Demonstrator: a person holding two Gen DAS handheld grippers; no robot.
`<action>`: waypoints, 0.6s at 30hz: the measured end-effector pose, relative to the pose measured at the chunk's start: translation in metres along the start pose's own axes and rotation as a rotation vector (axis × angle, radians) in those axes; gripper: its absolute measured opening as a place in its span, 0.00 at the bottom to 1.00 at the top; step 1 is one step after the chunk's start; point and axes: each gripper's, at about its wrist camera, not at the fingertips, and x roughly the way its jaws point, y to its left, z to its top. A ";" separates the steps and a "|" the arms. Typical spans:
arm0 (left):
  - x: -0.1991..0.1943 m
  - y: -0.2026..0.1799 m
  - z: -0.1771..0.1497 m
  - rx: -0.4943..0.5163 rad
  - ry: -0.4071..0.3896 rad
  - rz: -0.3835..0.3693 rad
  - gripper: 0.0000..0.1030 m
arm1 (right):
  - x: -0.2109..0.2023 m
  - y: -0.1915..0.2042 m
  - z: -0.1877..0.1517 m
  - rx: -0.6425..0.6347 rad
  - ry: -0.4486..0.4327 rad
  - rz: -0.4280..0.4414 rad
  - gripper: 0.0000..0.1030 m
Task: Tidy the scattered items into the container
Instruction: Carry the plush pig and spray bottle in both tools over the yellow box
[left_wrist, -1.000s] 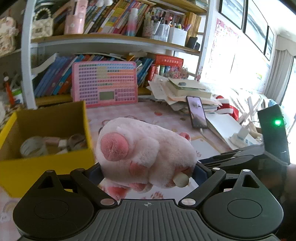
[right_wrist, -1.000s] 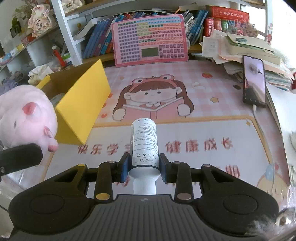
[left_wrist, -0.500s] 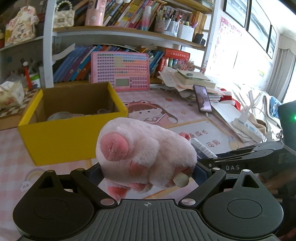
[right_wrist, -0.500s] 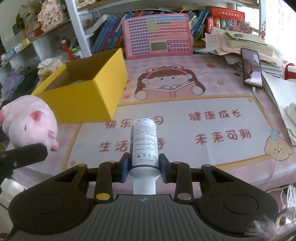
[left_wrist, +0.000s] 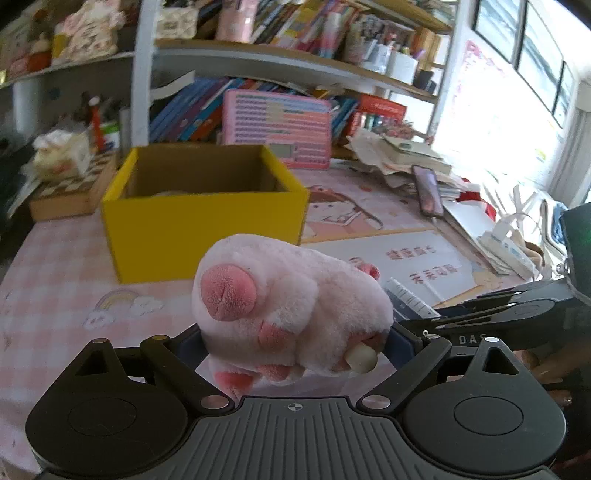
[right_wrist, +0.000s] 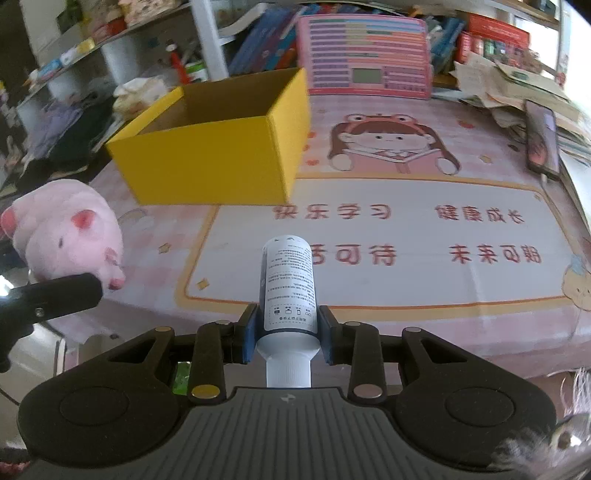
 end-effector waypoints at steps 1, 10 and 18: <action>-0.001 0.004 -0.002 -0.011 0.003 0.007 0.93 | 0.001 0.005 0.000 -0.014 0.002 0.005 0.30; -0.012 0.031 -0.013 -0.095 0.006 0.059 0.93 | 0.008 0.038 -0.001 -0.106 0.021 0.042 0.30; -0.019 0.044 -0.016 -0.113 0.000 0.090 0.93 | 0.012 0.055 0.004 -0.154 0.019 0.072 0.30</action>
